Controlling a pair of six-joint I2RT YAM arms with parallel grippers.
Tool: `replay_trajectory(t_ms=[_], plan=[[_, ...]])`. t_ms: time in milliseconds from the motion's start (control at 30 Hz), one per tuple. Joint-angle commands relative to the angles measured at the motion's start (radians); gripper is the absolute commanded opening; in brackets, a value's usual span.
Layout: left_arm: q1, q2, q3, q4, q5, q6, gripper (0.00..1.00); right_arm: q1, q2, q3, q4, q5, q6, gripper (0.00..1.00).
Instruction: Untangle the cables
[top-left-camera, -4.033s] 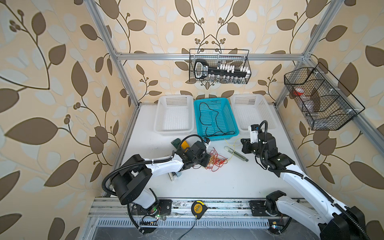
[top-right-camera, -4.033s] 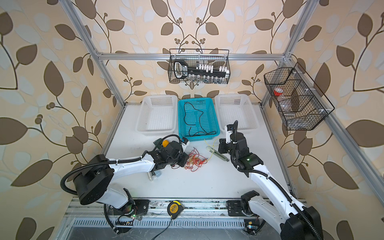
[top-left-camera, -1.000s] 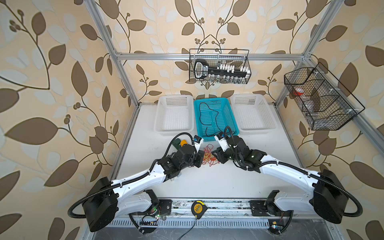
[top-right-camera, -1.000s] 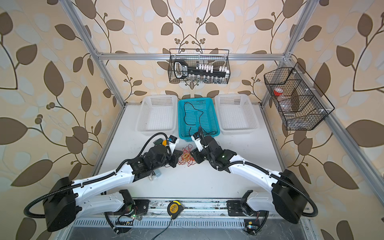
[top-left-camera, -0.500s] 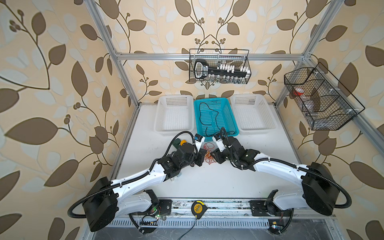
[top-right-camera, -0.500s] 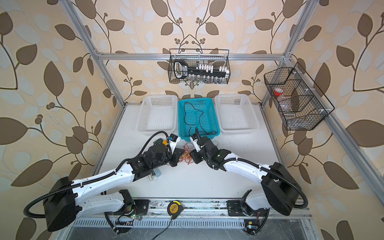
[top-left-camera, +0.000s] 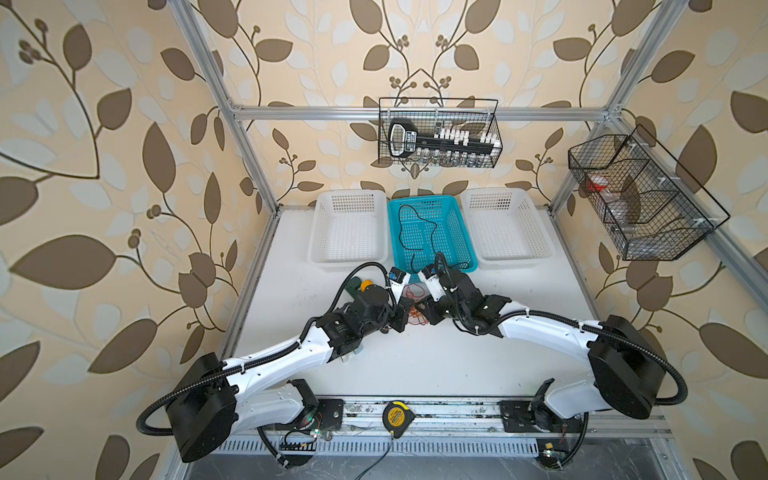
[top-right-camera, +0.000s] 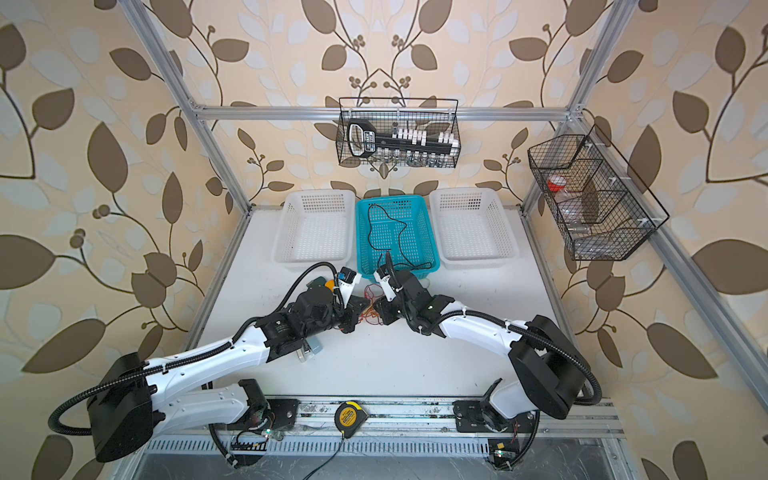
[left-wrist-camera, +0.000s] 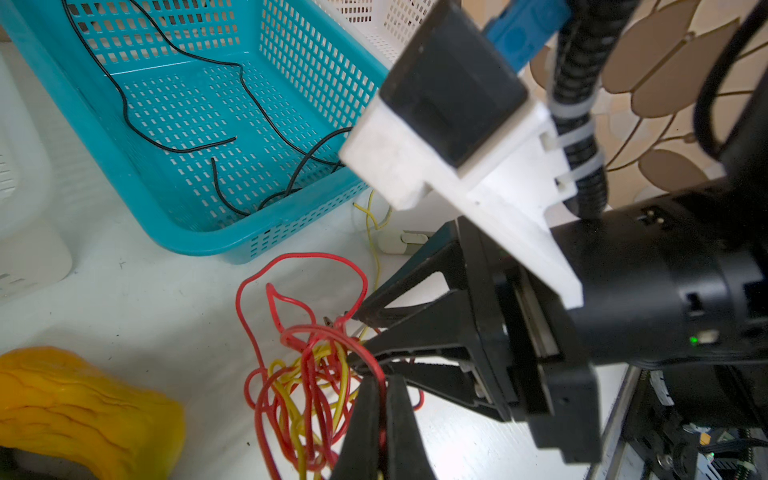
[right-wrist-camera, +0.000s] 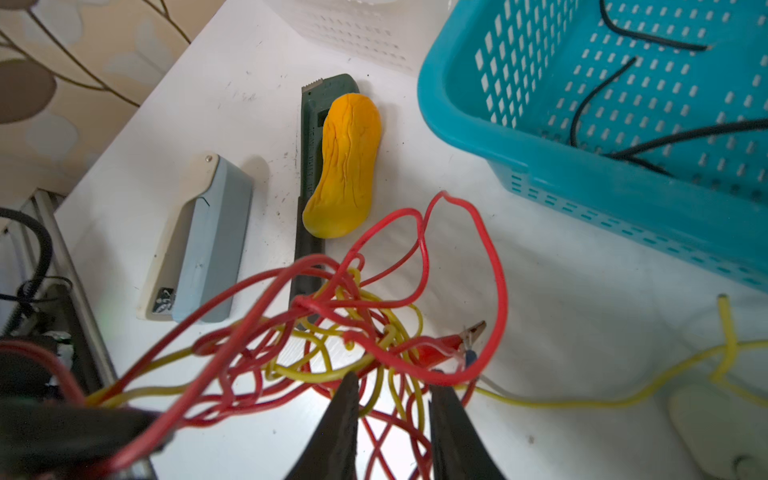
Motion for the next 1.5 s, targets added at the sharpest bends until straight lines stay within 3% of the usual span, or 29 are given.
replay_trajectory(t_ms=[0,133,400,533,733,1000,1267,1467], plan=[[0.008,-0.014,0.053,0.076,0.003,0.011,0.0,0.002,0.024,0.021,-0.001,-0.008,0.006,0.17],[0.009,-0.029,0.037,0.071,-0.023,0.011,0.0,-0.007,0.022,0.008,-0.007,0.004,0.013,0.0],[0.01,-0.093,0.001,0.009,-0.157,0.001,0.0,-0.077,-0.062,-0.065,-0.013,0.059,0.014,0.0],[0.01,-0.123,-0.028,0.015,-0.166,-0.012,0.0,-0.094,-0.09,-0.059,-0.053,0.056,-0.016,0.0],[0.01,-0.096,-0.026,0.032,-0.143,-0.017,0.0,-0.074,-0.125,-0.037,-0.037,0.023,-0.019,0.18],[0.01,-0.067,-0.013,0.03,-0.138,-0.017,0.0,-0.025,-0.143,0.018,-0.059,0.015,-0.058,0.31],[0.01,-0.065,-0.011,0.048,-0.131,-0.021,0.0,0.05,-0.079,0.056,-0.059,-0.02,-0.092,0.33],[0.01,-0.067,-0.007,0.047,-0.129,-0.019,0.0,0.089,-0.018,0.076,-0.081,0.035,-0.107,0.35]])
